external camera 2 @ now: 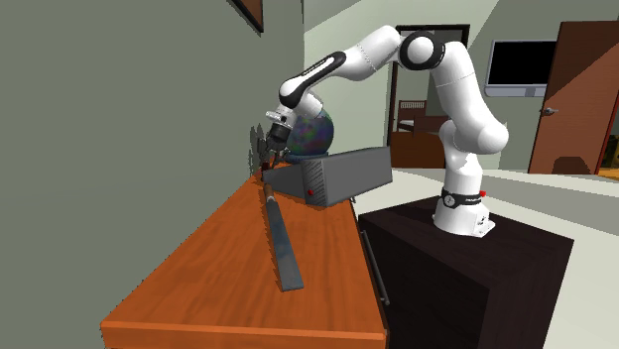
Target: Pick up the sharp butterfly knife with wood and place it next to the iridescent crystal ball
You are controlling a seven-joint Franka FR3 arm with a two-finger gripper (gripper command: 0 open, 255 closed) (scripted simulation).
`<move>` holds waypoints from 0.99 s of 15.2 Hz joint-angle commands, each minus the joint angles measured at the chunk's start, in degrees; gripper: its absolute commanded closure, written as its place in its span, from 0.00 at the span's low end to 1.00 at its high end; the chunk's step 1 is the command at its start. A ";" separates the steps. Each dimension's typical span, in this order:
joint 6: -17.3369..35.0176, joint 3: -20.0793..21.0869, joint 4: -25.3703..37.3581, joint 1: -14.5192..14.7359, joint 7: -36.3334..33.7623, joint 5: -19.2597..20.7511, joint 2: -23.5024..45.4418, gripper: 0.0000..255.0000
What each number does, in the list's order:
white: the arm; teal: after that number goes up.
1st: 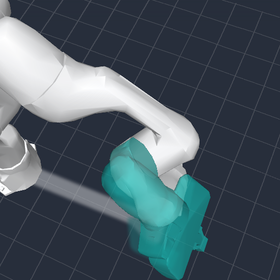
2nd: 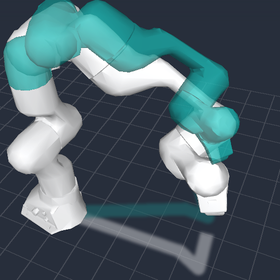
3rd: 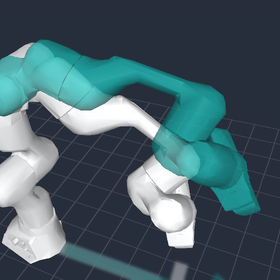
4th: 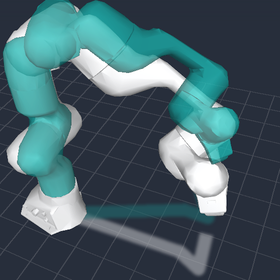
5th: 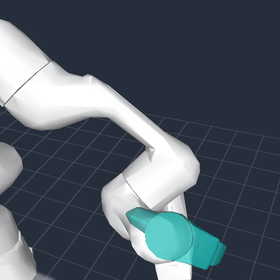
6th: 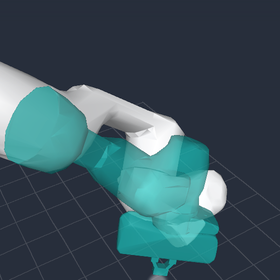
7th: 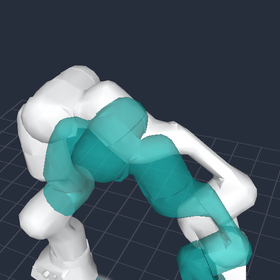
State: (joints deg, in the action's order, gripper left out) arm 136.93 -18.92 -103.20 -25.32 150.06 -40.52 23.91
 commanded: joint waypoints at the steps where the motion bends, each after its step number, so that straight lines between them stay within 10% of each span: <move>1: 0.89 0.39 -0.44 -0.21 0.92 -0.84 0.69 1.00; 9: 0.88 0.36 -0.44 -0.18 0.93 -0.86 0.70 1.00; 10: 0.94 0.34 -0.66 -0.18 1.01 -0.86 0.53 0.00; 15: 0.88 0.36 -0.44 -0.18 0.93 -0.86 0.70 0.00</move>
State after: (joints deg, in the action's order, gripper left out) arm 137.79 -18.58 -103.71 -25.52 151.02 -41.36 24.52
